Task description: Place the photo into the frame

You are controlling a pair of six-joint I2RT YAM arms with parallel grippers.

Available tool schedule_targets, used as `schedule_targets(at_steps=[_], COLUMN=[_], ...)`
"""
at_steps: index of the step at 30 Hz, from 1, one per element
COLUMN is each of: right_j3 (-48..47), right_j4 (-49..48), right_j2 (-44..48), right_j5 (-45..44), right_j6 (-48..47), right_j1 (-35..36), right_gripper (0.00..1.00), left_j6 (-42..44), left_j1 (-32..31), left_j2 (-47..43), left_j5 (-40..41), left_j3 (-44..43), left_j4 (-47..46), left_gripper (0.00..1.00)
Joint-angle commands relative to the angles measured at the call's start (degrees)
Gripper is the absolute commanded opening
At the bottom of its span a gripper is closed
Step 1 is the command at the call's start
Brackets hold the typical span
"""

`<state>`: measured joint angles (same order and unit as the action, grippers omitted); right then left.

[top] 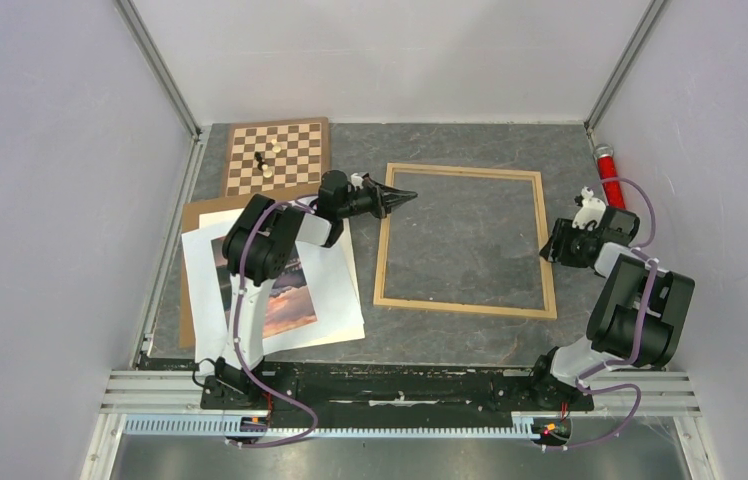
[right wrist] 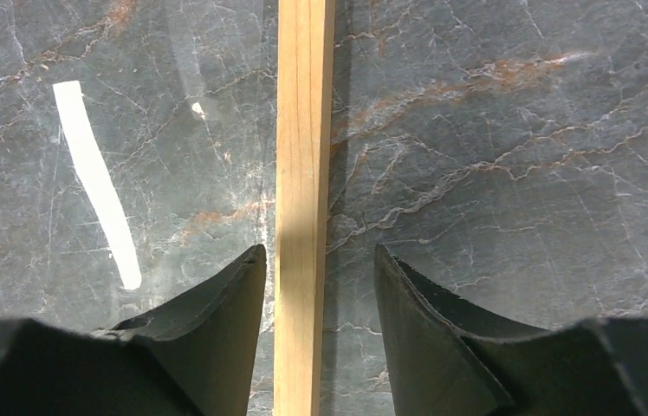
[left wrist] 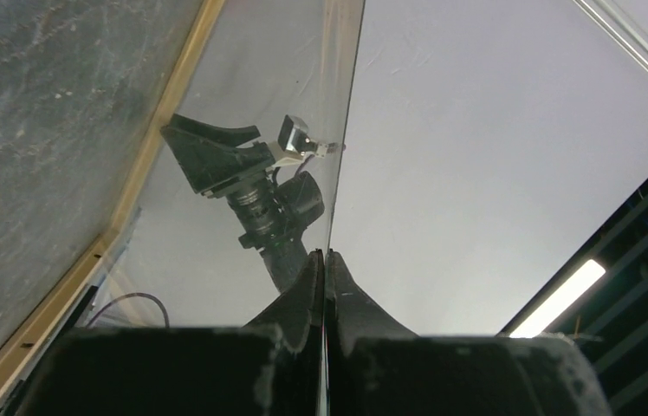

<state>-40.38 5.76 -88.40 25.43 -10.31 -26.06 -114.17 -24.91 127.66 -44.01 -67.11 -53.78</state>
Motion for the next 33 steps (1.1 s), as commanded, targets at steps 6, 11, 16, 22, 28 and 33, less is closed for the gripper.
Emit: schedule_targets(at_steps=[6,11,16,22,28,33], right_j3=[-1.24,-0.67,-0.58,-0.4,-0.22,0.47], right_j4=[0.44,0.31,0.31,0.35,0.33,0.31], right_j2=[2.78,4.13,4.78,5.57,6.49,7.68], right_j5=[0.46,0.61,0.62,0.15,-0.8,-0.94], right_j6=[0.01,0.1,0.24,0.19,-0.12,-0.33], right_j1=[-1.51,-1.96,-2.5,-3.02,-3.44,-3.98], right_gripper=[0.51,0.51,0.51,0.51,0.51,0.51], left_j6=[-13.67,-15.07,-15.6,-17.22,-20.24,-21.68], left_j1=[-3.63,-4.36,-4.39,-4.61,-5.71,-6.8], left_j2=[-2.31,-2.71,-3.71,-4.43,-4.58,-4.67], left_j5=[2.74,4.01,4.37,6.33,8.64,10.27], left_j3=[-3.58,-4.69,-4.78,-5.39,-7.56,-8.97], left_j4=[-13.34,-14.07,-14.42,-15.24,-16.23,-17.07], left_gripper=[0.02,0.02,0.02,0.02,0.02,0.02])
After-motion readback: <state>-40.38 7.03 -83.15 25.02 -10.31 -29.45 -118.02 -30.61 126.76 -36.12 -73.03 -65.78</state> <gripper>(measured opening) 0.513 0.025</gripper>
